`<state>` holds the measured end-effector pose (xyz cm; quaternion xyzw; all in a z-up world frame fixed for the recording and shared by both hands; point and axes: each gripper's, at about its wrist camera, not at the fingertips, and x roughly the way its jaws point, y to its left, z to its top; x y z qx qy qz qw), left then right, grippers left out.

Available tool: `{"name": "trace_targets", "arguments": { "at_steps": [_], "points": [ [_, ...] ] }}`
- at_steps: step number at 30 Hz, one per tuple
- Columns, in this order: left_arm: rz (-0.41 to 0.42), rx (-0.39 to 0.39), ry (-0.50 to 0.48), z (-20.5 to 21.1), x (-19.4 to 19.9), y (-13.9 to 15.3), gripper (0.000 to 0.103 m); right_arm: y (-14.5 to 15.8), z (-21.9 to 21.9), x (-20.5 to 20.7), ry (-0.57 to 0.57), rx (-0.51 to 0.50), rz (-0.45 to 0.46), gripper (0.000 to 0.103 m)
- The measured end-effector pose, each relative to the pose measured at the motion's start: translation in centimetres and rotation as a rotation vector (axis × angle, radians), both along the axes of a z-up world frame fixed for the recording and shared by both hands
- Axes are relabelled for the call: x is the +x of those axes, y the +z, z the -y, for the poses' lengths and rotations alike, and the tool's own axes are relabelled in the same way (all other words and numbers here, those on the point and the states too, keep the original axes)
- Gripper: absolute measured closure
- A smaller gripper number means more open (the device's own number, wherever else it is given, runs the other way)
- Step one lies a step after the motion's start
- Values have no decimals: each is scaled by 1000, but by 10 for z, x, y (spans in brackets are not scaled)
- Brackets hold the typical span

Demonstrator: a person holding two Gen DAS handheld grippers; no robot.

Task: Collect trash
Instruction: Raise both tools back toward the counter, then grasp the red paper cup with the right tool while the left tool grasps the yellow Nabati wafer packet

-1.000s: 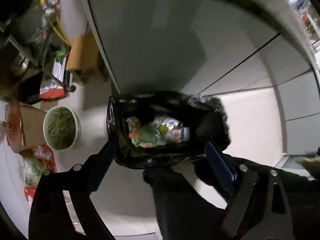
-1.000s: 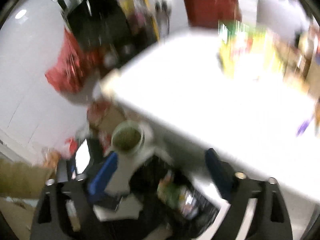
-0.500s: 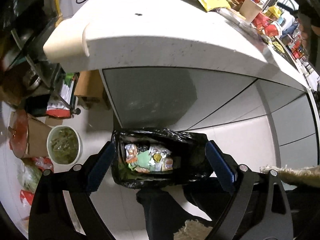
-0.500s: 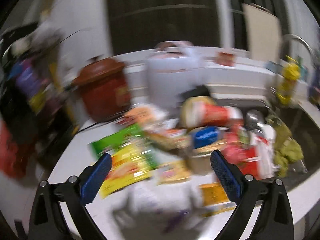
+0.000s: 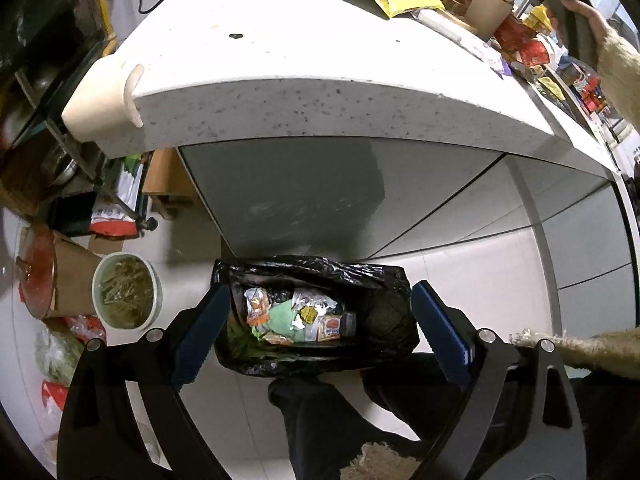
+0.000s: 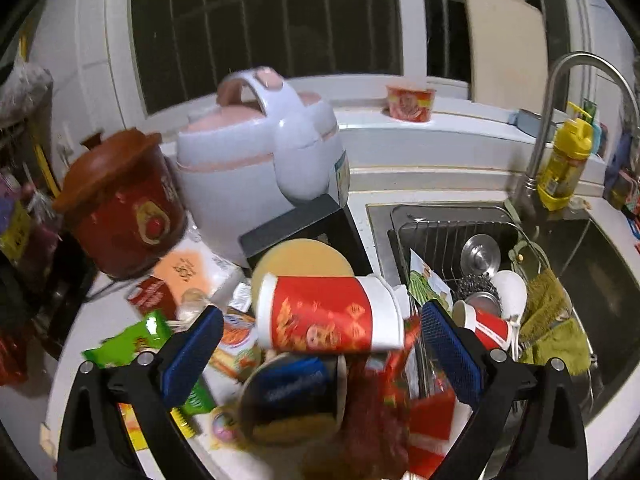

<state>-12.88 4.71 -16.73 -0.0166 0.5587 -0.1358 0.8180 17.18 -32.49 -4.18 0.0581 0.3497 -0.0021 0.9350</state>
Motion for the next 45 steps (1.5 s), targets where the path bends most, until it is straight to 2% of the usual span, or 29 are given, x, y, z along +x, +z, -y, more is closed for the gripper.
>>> {"name": "trace_targets", "arguments": {
  "at_steps": [5,6,8,12,16,18,22,24,29,33,35,37,40,43,45],
  "points": [
    [0,2,36,-5,-2,4,14,-17,0,25,17,-1,-70,7],
    [6,0,37,-5,-1,6,14,-18,0,26,29,4,-72,21],
    [36,-7,32,-2,4,17,14,-16,2,23,45,42,-73,21],
    [120,-62,-1,14,33,48,14,15,10,-12,59,93,39,21],
    [231,-69,-88,48,86,80,14,53,21,-56,98,151,135,21],
    [269,-105,-114,66,120,92,14,65,26,-78,115,162,167,21],
    [251,-211,-79,84,184,92,14,70,39,-116,120,228,184,21],
    [233,-233,-63,86,203,87,14,65,45,-130,111,274,176,21],
    [187,-236,-18,87,236,70,14,49,49,-151,94,297,156,21],
    [170,-280,16,78,243,59,14,37,46,-156,97,319,130,21],
    [174,-311,25,74,243,56,21,34,43,-158,103,332,125,21],
    [166,-346,16,72,242,54,53,33,39,-158,110,340,124,21],
    [154,-398,3,69,237,52,74,33,31,-158,125,350,121,21],
    [170,-427,-18,68,230,57,82,34,23,-159,144,357,122,21],
    [189,-446,-22,69,225,64,84,34,17,-160,158,363,122,21]
  ]
}}
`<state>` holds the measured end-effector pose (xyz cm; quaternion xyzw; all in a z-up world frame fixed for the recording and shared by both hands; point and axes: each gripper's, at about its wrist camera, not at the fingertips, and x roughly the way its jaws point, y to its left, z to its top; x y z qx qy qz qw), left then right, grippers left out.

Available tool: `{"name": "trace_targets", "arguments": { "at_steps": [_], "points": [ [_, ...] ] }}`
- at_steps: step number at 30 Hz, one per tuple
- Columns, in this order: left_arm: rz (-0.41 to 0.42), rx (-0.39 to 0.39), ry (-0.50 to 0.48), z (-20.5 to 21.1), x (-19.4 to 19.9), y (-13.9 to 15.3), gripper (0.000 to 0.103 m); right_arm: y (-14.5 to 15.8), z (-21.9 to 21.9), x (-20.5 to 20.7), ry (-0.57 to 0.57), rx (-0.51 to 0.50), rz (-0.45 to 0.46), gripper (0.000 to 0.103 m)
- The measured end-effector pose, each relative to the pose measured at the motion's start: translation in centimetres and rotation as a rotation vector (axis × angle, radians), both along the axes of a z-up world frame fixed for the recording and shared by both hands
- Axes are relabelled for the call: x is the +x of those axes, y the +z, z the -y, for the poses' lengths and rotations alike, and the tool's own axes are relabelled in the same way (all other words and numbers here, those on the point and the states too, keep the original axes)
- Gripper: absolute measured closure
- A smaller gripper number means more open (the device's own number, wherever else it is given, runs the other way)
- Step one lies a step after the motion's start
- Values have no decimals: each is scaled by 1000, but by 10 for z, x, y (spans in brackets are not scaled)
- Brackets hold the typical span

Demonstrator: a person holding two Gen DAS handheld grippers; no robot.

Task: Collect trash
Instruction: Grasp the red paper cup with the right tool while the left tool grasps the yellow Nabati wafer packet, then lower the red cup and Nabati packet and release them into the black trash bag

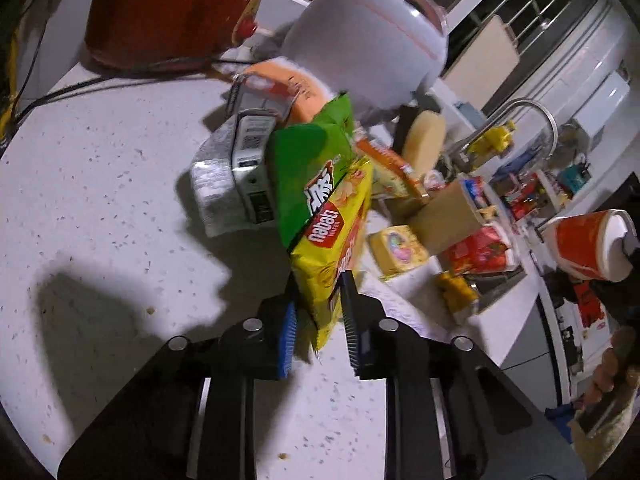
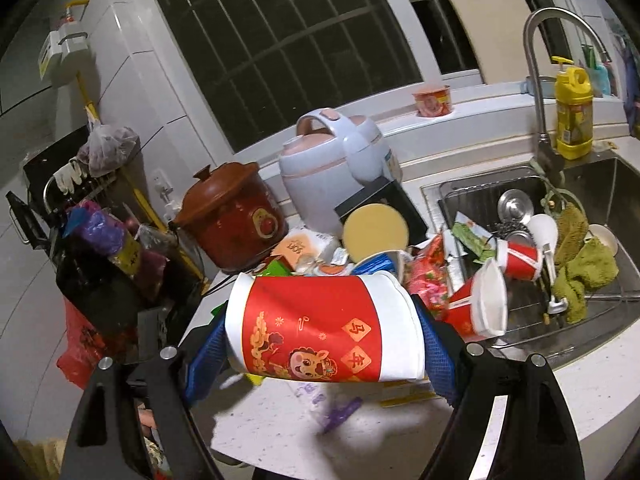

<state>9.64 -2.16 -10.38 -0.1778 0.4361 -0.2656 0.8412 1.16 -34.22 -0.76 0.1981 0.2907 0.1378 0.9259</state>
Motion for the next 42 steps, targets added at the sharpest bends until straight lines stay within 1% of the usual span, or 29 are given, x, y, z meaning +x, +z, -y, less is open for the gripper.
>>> {"name": "trace_targets", "arguments": {
  "at_steps": [3,7,14,18,28,30,33,36,38,40,42],
  "points": [
    [21,-40,-7,-2,-9,10,86,2,-9,-2,25,1,5,21],
    [43,-73,-7,-7,-22,22,86,5,-22,-9,59,-4,17,21],
    [78,-141,40,-37,-38,46,87,2,-29,-11,86,30,4,21],
    [119,-162,72,-55,-43,68,87,1,-33,-10,103,46,2,21],
    [201,-183,110,-80,-38,110,87,0,-51,-4,142,64,2,21],
    [216,-173,122,-84,-34,119,87,0,-53,-3,145,69,-1,21],
    [241,-168,108,-88,-39,131,87,4,-55,-5,148,74,6,21],
    [249,-154,71,-91,-57,137,87,9,-59,-10,169,66,12,21],
    [241,-137,38,-93,-78,136,87,12,-63,-18,196,59,8,21],
    [217,-116,19,-96,-100,129,87,12,-71,-29,244,49,-5,21],
    [162,-108,3,-103,-131,116,87,7,-81,-41,295,29,-35,21]
  ]
}}
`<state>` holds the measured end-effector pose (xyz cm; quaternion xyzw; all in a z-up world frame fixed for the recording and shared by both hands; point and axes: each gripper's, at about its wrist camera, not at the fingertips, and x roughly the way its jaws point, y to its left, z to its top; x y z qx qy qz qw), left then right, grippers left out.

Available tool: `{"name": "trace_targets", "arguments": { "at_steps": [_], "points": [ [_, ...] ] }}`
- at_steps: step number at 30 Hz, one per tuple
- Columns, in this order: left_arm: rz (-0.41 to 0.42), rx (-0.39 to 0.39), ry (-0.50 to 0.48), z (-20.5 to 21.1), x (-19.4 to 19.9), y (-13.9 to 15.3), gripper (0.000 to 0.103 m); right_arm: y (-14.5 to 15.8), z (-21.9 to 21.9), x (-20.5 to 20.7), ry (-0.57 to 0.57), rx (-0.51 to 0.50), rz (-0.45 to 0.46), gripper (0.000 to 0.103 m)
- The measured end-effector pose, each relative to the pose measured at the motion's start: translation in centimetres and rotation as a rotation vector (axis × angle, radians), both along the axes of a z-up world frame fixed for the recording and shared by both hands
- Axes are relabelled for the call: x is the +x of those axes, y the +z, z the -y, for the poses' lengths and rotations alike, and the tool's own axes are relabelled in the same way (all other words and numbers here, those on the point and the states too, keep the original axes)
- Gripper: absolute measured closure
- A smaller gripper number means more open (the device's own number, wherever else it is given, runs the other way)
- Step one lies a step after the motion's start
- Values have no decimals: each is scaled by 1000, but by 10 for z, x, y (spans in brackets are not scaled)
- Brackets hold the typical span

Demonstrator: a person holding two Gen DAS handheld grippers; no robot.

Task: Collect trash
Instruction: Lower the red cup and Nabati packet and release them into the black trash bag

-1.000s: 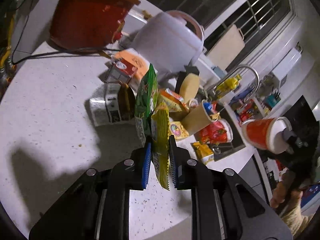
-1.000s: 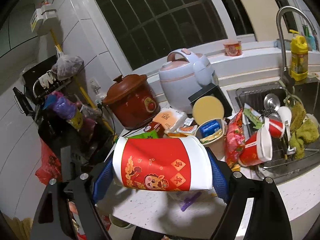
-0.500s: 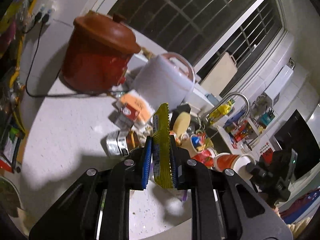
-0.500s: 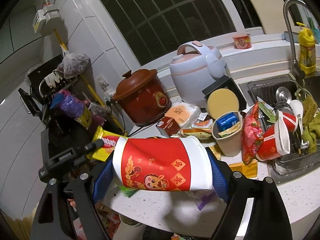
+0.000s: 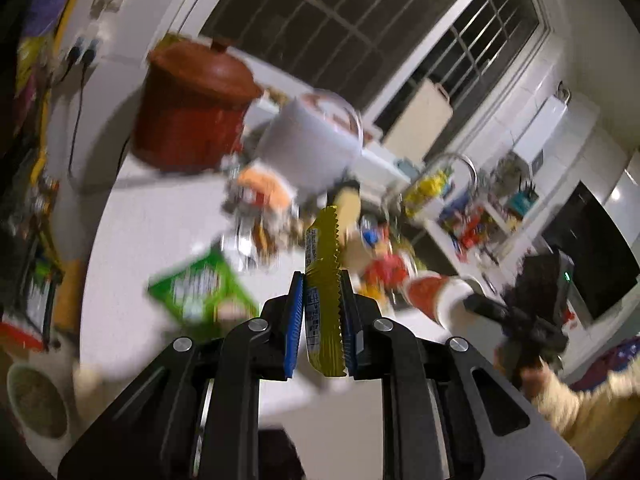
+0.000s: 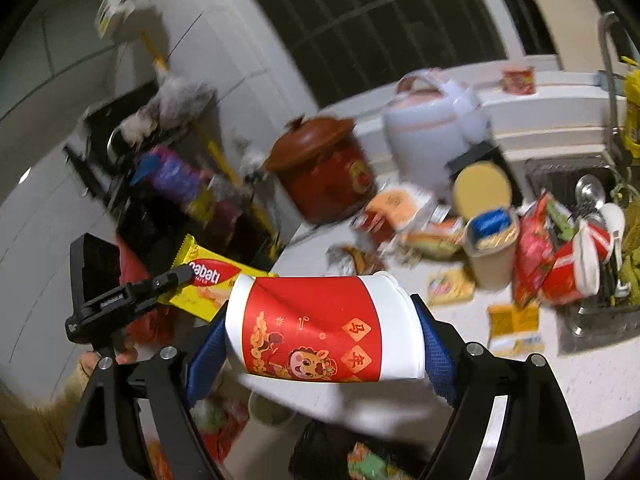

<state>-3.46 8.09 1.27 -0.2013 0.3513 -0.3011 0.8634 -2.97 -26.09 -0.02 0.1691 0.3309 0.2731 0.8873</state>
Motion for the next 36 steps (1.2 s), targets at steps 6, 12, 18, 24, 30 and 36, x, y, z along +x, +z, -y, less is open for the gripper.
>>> {"name": "trace_targets", "arguments": {
  "at_steps": [6,12,18,24,30,36],
  "points": [
    [-219,34,21,-18,-68,-57,87,-57,-43,-36,186,-44,-232,21],
    [-424,127,41,-14,-94,-167,87,-178,-84,-42,252,-126,-487,21],
    [-606,238,55,-2,-86,-318,87,-334,-128,-32,268,-283,-671,21],
    [-775,322,94,0,-75,-419,86,-436,-176,-43,300,-553,-755,19],
    [-726,455,133,-8,-75,-392,41,-433,-161,-47,279,-574,-778,6],
    [-563,505,212,-14,-79,-286,31,-325,-144,-41,261,-507,-627,6]
  ]
}}
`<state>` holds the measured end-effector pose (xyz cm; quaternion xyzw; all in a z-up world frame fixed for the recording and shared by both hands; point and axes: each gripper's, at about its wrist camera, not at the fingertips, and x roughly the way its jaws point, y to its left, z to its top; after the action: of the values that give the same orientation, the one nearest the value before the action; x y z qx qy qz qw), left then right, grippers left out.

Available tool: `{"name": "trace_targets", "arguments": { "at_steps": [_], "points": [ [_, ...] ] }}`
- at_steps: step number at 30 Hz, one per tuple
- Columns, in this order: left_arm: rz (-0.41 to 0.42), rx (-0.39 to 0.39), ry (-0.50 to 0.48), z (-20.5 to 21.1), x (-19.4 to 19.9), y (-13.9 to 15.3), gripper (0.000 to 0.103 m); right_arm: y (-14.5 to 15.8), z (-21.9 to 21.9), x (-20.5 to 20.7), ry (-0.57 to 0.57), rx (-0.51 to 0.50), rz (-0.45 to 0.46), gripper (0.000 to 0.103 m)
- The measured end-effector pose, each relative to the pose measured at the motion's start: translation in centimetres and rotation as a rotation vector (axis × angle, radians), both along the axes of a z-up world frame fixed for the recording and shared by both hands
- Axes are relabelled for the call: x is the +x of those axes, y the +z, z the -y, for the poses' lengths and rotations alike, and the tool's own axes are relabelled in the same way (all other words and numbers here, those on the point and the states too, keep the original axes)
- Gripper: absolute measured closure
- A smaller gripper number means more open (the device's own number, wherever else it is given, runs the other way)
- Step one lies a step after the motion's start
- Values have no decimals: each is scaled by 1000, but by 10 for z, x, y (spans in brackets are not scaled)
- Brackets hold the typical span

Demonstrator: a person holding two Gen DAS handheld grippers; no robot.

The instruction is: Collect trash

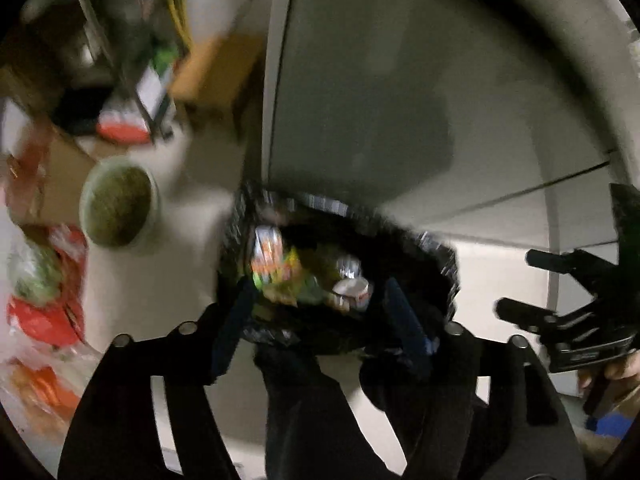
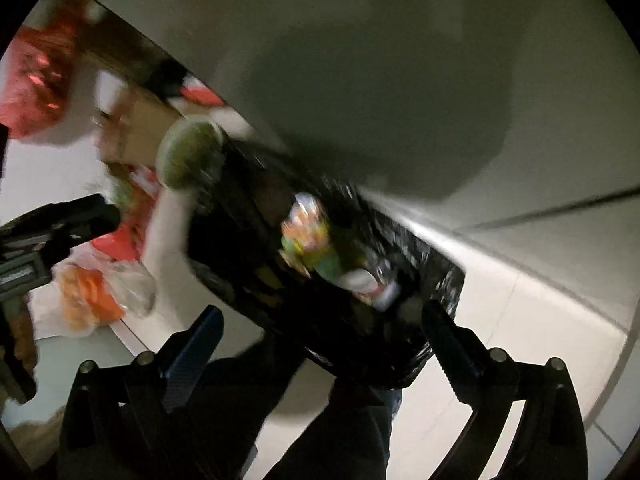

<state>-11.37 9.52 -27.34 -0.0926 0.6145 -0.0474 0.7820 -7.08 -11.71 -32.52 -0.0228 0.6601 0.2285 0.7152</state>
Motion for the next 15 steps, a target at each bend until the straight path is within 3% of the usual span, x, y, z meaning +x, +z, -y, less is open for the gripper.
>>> {"name": "trace_targets", "arguments": {
  "at_steps": [3,6,8,13,15],
  "points": [
    [147,45,28,-3,-1,75,25,81,6,-1,10,86,126,6],
    [288,89,81,-1,5,144,20,184,13,-7,22,174,336,6],
    [400,118,119,3,16,188,16,236,18,-6,11,184,480,6],
    [615,188,156,22,45,269,15,334,40,7,-143,153,825,5],
    [663,196,161,29,56,288,15,358,50,12,-218,139,930,5]
  ]
}}
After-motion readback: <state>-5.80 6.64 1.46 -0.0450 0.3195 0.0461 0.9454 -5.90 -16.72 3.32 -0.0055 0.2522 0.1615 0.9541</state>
